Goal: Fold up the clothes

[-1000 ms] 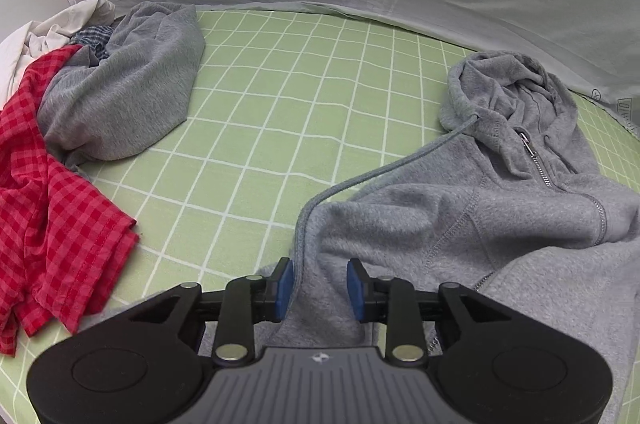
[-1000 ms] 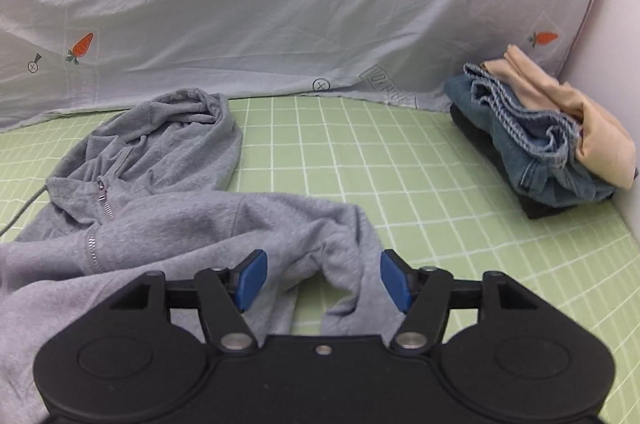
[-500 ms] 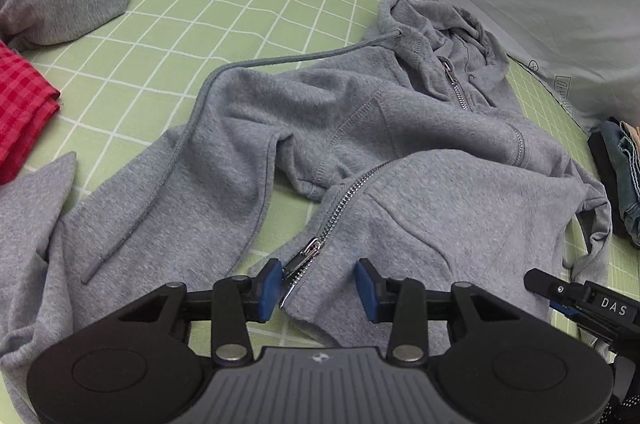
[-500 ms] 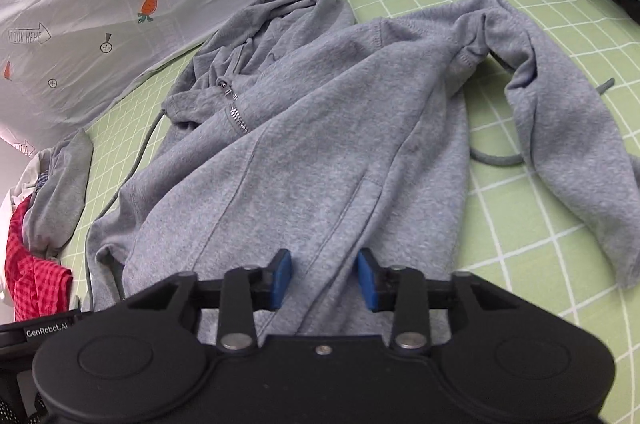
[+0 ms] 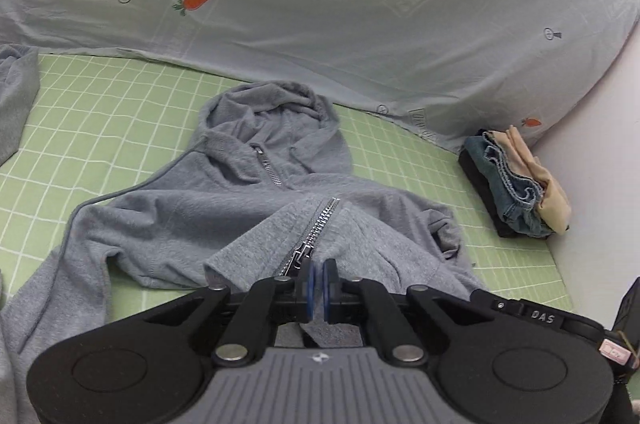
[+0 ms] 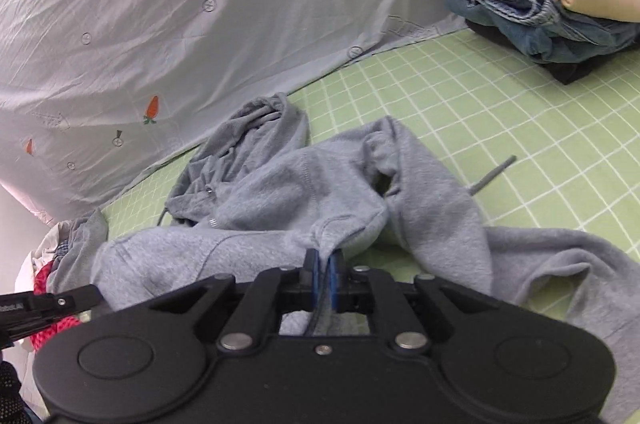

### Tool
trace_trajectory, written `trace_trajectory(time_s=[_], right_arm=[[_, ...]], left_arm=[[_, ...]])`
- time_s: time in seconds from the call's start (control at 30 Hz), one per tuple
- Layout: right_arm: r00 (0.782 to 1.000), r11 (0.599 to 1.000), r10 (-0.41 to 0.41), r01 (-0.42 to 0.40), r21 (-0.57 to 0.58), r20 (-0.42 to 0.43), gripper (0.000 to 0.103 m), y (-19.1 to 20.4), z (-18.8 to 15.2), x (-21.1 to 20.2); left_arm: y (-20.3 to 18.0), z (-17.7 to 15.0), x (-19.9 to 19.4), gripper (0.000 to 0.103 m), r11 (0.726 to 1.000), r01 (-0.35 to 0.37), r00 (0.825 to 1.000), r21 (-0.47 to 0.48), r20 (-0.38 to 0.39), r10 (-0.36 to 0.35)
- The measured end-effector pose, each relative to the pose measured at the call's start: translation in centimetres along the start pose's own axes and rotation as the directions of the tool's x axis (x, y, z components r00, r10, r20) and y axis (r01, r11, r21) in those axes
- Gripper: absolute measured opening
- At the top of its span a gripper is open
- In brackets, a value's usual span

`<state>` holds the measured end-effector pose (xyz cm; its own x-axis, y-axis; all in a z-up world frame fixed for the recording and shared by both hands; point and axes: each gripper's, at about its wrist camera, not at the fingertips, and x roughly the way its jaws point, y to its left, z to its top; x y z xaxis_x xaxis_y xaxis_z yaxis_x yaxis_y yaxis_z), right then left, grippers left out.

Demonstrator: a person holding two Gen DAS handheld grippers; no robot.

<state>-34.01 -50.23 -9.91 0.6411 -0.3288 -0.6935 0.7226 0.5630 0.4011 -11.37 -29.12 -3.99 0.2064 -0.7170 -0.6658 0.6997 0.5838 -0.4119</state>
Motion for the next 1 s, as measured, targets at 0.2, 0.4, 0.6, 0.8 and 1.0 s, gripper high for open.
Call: trace_trajectory(time_s=[0.2, 0.4, 0.6, 0.8, 1.0], right_arm=[[0.977, 0.97, -0.206, 0.197, -0.142, -0.048, 0.02, -3.9, -1.1, -0.4], [0.987, 0.941, -0.149, 0.159, -0.298, 0.055, 0.054, -2.3, -1.9, -3.5], [0.997, 0.907, -0.071, 0.072, -0.415, 0.018, 0.064, 1.3, -4.2, -2.7], [0.992, 0.899, -0.102, 0.063, -0.433, -0.068, 0.067, 2.9, -7.6, -0.7], [0.977, 0.901, -0.202, 0.157, -0.405, -0.072, 0.079, 2.4, -9.5, 0.2]], left_arm=[[-8.5, -4.7, 4.3, 0.009, 0.996, 0.062, 0.995, 0.061, -0.084, -0.057], [-8.3, -7.5, 3.4, 0.021, 1.0, 0.016, 0.994, 0.004, -0.11, -0.015], [-4.7, -8.1, 0.6, 0.023, 0.994, -0.095, 0.992, -0.049, -0.085, 0.091], [-1.3, -9.2, -2.0, 0.035, 0.976, -0.217, 0.97, 0.007, -0.106, 0.217], [2.0, -10.5, -0.8, 0.052, 0.954, -0.266, 0.939, 0.136, -0.188, 0.289]])
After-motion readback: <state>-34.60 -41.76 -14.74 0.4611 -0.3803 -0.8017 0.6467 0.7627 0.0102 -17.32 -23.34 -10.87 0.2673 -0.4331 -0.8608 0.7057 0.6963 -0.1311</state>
